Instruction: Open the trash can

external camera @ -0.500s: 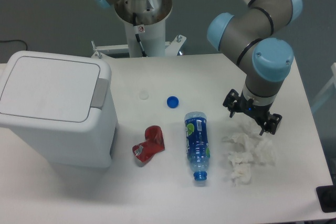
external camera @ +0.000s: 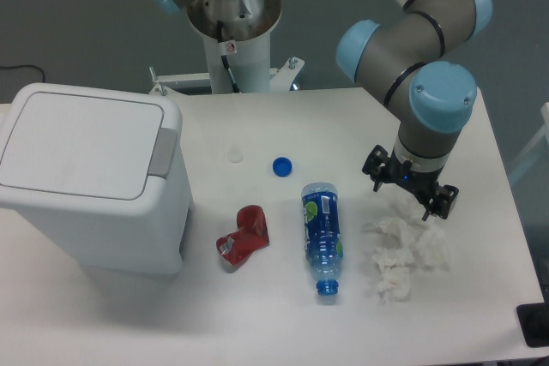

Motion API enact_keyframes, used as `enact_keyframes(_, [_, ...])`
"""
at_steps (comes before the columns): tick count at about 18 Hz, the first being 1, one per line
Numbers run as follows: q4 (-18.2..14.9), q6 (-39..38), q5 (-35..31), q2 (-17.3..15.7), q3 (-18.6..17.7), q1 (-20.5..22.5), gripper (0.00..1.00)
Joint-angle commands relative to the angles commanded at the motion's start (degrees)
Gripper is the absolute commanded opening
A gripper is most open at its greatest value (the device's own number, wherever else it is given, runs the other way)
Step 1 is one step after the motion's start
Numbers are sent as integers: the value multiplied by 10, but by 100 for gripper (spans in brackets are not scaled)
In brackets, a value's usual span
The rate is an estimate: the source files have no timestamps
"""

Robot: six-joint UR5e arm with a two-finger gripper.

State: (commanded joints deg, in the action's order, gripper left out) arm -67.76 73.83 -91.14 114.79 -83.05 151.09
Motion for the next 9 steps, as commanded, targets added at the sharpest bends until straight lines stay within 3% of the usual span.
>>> enact_keyframes(5, [1, -48, 6, -63, -29, -22, 100])
enact_keyframes(9, [-4, -87, 4, -84, -31, -51, 100])
